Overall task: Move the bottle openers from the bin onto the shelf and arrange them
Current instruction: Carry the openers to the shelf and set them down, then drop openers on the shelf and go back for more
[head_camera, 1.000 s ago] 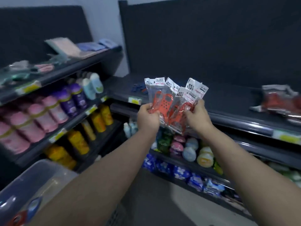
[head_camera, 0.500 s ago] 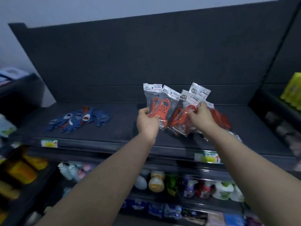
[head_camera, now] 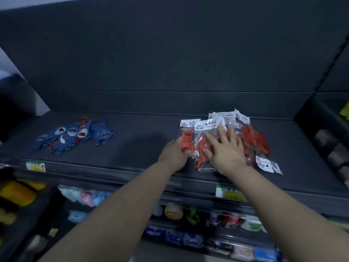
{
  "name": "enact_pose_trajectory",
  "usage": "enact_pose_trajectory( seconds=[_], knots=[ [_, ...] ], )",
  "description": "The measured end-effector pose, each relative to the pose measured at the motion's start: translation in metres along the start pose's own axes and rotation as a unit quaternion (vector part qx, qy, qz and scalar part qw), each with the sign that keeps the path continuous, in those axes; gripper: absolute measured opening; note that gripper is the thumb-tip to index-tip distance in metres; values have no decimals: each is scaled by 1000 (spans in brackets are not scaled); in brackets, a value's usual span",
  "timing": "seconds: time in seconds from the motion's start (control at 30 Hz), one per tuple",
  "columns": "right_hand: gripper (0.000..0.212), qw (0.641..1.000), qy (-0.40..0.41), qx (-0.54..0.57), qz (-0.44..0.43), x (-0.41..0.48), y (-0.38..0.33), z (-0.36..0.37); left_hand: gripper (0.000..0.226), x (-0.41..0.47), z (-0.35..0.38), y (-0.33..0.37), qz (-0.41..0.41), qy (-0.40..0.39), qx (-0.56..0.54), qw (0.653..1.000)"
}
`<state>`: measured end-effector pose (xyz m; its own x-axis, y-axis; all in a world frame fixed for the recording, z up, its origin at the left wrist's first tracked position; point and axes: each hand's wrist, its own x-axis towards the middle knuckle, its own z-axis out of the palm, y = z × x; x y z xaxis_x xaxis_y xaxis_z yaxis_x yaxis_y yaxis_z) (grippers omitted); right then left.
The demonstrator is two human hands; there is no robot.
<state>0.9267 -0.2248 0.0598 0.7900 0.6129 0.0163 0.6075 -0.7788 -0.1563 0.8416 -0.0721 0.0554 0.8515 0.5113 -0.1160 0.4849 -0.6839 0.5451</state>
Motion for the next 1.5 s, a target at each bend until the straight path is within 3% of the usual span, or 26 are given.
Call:
enact_pose_trajectory(
  seconds=[0.1,0.2,0.3,0.47,0.67,0.93,1.1,1.27,1.4,1.5],
  knots=[
    [60,998,-27,-33,43,15,-3,-13,41,0,-5,-9,-3,31,-5,999],
    [58,997,20,-65,24,12,-31,-21,40,-16,-19,-24,-5,103,-23,994],
    [51,996,51,-58,-50,-1,-74,-15,38,-42,-40,-50,-30,142,-35,989],
    [42,985,-8,-41,-168,-38,-179,9,35,-124,-84,-127,-96,169,-46,980],
    [28,940,-31,-36,-337,-130,-338,48,26,-288,-131,-257,-237,209,-44,948],
    [25,845,-116,18,-521,-296,-532,94,26,-524,-164,-396,-435,250,-14,865],
    [27,789,-158,13,-593,-364,-600,117,30,-629,-155,-445,-563,271,-49,779],
    [30,727,-215,-55,-650,-394,-644,148,28,-690,-142,-473,-656,214,-66,721],
    [33,729,-264,-49,-630,-401,-680,177,26,-709,-136,-503,-695,240,-83,673],
    [33,706,-291,-68,-642,-394,-711,201,27,-705,-140,-523,-706,240,-95,659]
  ],
)
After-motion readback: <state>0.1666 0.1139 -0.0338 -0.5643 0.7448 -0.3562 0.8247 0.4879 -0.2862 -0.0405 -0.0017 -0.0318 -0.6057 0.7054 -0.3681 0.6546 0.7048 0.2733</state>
